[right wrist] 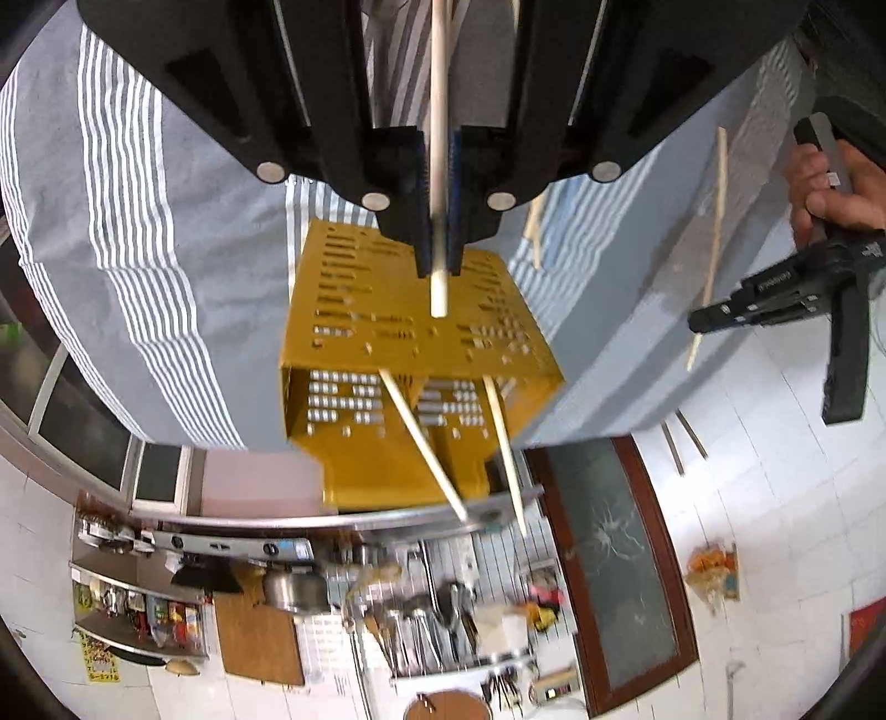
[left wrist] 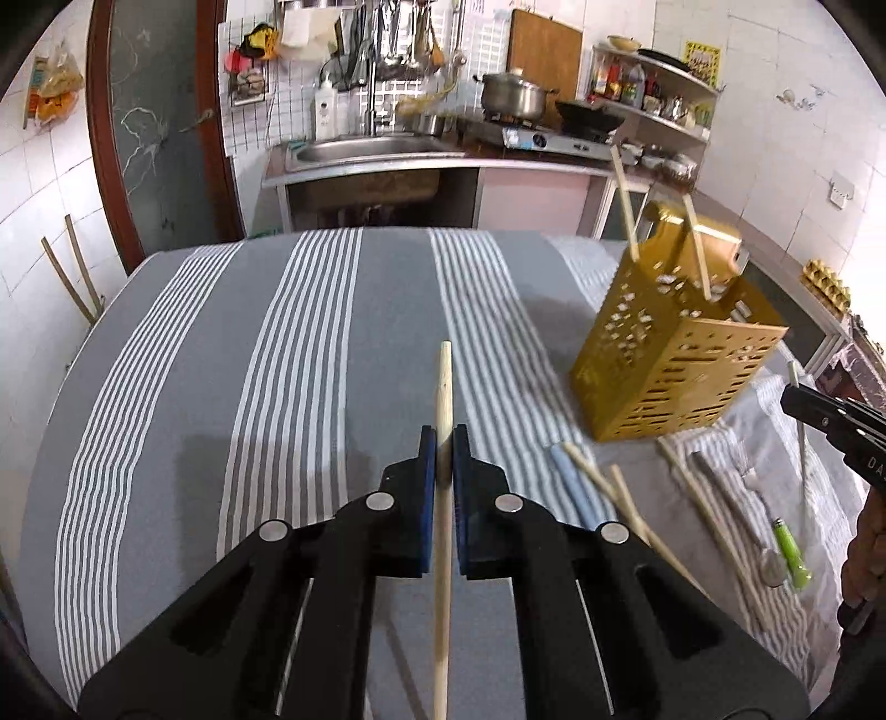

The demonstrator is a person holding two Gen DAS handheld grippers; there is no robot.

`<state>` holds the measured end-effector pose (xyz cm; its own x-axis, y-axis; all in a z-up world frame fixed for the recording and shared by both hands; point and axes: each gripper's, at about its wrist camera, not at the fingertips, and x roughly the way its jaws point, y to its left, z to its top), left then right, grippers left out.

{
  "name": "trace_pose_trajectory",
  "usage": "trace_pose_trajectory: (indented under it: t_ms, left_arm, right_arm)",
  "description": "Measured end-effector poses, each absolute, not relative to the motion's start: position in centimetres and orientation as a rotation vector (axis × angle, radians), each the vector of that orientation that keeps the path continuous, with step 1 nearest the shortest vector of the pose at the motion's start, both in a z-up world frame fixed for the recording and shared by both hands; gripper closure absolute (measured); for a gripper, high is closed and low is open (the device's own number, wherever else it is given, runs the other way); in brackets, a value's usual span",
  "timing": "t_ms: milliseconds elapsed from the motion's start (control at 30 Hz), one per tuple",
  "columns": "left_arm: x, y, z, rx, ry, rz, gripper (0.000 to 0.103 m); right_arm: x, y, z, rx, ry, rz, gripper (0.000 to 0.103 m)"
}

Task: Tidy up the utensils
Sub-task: 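Lift and carry both held chopsticks over the yellow basket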

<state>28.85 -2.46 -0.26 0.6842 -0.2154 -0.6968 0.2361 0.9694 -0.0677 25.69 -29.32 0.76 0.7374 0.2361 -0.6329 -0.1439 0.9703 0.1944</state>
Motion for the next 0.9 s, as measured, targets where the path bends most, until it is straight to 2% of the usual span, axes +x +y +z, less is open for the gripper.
trace_pose_trajectory:
  t_ms: [367,900]
  left_arm:
    - [26.1,-4.3,4.1,0.033,0.654,-0.303,0.098]
    - [24.7,-6.4,6.9,0.027,0.580,-0.313,0.098]
  right_arm:
    - [22.8,-29.1,5.1,0.103,0.557,0.211,0.097]
    - [21.2,-31.0,8.6,0.100,0.475,0.185,0.097]
